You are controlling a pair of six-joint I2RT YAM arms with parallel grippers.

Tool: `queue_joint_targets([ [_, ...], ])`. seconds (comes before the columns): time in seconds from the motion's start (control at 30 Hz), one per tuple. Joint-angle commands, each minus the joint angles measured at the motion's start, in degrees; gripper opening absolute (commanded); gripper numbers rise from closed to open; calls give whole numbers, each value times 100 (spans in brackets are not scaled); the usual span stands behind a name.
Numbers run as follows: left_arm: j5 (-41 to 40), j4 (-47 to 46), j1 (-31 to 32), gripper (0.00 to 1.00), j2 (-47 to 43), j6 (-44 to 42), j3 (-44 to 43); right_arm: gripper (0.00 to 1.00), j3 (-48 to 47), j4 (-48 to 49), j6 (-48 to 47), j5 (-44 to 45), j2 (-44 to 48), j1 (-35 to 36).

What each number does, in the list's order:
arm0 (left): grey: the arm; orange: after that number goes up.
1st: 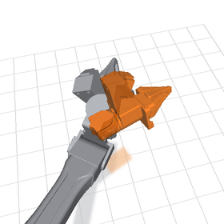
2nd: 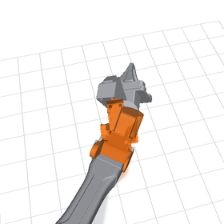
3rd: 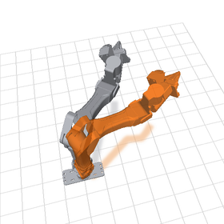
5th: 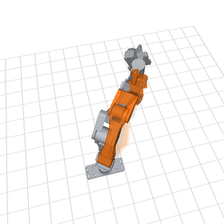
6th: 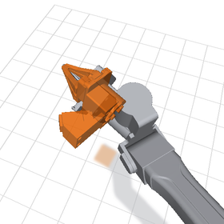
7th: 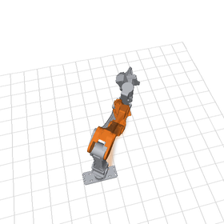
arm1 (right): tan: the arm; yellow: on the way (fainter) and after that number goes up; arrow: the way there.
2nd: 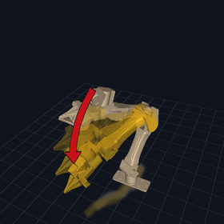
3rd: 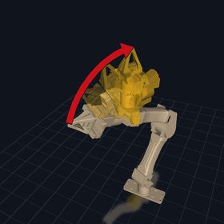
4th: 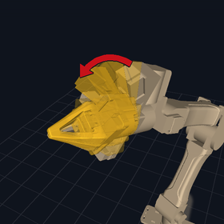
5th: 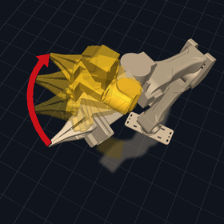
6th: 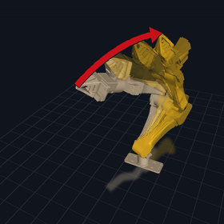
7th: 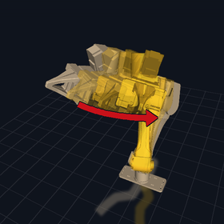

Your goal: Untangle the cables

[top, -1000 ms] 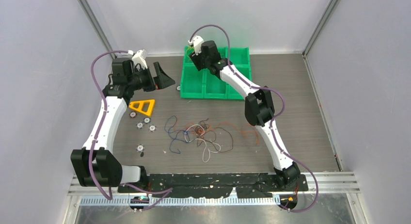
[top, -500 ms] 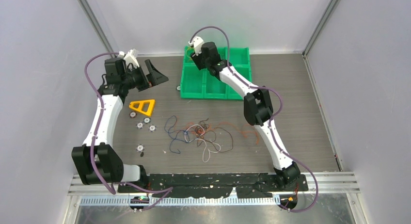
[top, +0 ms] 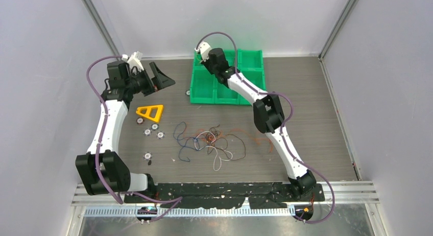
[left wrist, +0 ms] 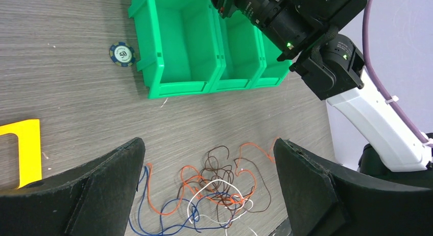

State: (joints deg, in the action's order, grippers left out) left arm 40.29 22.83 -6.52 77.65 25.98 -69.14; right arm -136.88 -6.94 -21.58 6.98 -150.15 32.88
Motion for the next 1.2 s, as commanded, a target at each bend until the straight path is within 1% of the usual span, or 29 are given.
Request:
queue_joint_targets([
  [0.0,209,-348,-57,99,21,167,-11,8,-245,160,-65,125,228,-1],
  [0.03,217,-376,-59,99,22,188,-15,6,-222,152,-70,61,291,-3],
  [0.1,210,-425,-59,99,14,197,8,5,-100,164,-86,-6,540,-17],
  [0.3,183,-679,-59,100,-101,308,207,6,489,58,207,-88,1584,-168],
  [0.43,205,-820,-59,99,-116,398,257,5,697,-191,378,-142,1797,-340],
  [0.5,243,-827,-55,100,-91,410,264,5,609,-479,311,-471,1734,-409],
  [0.53,265,-832,-59,100,-80,416,264,12,508,-759,249,-808,1690,-433],
  [0.57,288,-833,-57,99,-72,410,279,19,308,-863,250,-894,1583,-432],
  [0.6,298,-831,-59,99,-74,413,303,34,226,-959,288,-1011,1536,-434],
  [0.63,304,-849,-57,100,-87,430,338,40,134,-950,366,-1030,1447,-429],
  [0.67,318,-864,-56,100,-98,435,388,49,117,-831,401,-1014,1379,-414],
  [0.73,373,-923,-52,100,-117,443,463,57,70,-628,412,-928,1241,-358],
  [0.8,409,-899,-28,100,-104,301,456,61,-112,-591,334,-852,1049,-294],
  [0.87,309,-786,27,100,-29,148,319,61,-188,-617,225,-775,906,-232],
  [0.93,198,-989,130,100,168,144,178,61,-114,-619,171,-731,874,-216],
  [0.97,100,-1153,221,100,323,147,46,61,-68,-617,132,-535,882,-218],
  [1.07,-356,-1308,581,100,1025,-22,-795,61,319,-687,149,-321,1132,-255],
  [1.1,-537,-1295,810,100,1319,-38,-1194,62,460,-706,174,-323,1235,-306],
  [1.13,-718,-1250,953,100,1663,-23,-1591,63,821,-709,223,-326,1520,-334],
  [1.17,-869,-1201,1062,100,1982,50,-2048,66,1027,-711,255,-335,1693,-403],
])
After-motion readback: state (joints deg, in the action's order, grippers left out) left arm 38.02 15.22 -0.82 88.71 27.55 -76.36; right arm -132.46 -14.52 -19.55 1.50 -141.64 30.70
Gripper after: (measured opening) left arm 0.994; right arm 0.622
